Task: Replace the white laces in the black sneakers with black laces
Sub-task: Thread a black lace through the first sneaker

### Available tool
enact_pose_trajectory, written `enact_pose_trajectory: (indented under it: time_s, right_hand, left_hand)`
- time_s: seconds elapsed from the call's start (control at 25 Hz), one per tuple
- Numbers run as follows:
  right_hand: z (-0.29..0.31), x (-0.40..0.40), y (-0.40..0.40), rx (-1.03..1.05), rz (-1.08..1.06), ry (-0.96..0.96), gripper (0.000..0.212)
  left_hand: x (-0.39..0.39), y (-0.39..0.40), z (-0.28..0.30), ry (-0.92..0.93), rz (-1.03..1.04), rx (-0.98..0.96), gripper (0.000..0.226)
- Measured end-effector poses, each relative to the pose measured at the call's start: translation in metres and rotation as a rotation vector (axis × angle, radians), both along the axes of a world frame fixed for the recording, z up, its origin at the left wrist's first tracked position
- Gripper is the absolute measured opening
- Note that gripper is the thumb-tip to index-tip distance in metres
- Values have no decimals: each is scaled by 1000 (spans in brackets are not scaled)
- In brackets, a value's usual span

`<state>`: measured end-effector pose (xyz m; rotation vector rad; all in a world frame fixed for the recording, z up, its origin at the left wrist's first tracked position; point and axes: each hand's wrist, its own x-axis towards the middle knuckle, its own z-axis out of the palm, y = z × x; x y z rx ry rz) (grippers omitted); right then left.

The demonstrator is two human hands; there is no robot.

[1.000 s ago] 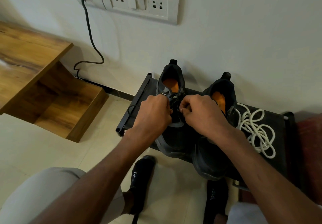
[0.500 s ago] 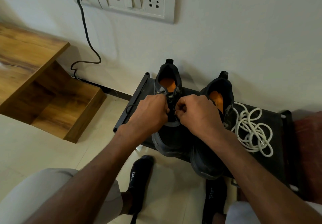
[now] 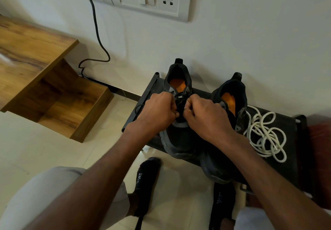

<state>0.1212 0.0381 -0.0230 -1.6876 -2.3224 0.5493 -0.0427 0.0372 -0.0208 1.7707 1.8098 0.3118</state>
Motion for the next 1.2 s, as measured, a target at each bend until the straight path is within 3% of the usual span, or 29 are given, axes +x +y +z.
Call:
enact_pose_trajectory:
  time_s: [0.2,0.32,0.68,0.84,0.96,1.2]
  right_hand:
    - [5,12,7,-121,-68,118,12]
    - [4,10,5,-78,-66,103,7]
    - [0,2,2,-31,27,46,10]
    - [1,8,9,-54,-52,78,13]
    - [1,9,9,-45,-100,157,11]
    - [2,3,9,0,-72,95,9]
  left_hand:
    - [0,1,1,-32,18,-16,23]
    - [2,1,1,0,15,-20,28]
    - [5,0,-4,10,46,7,18]
    - [4,-1,-9,-30,83,93,5]
    - [4,0,-11,-35,83,105,8]
    - [1,4,-9,-31,96,88,12]
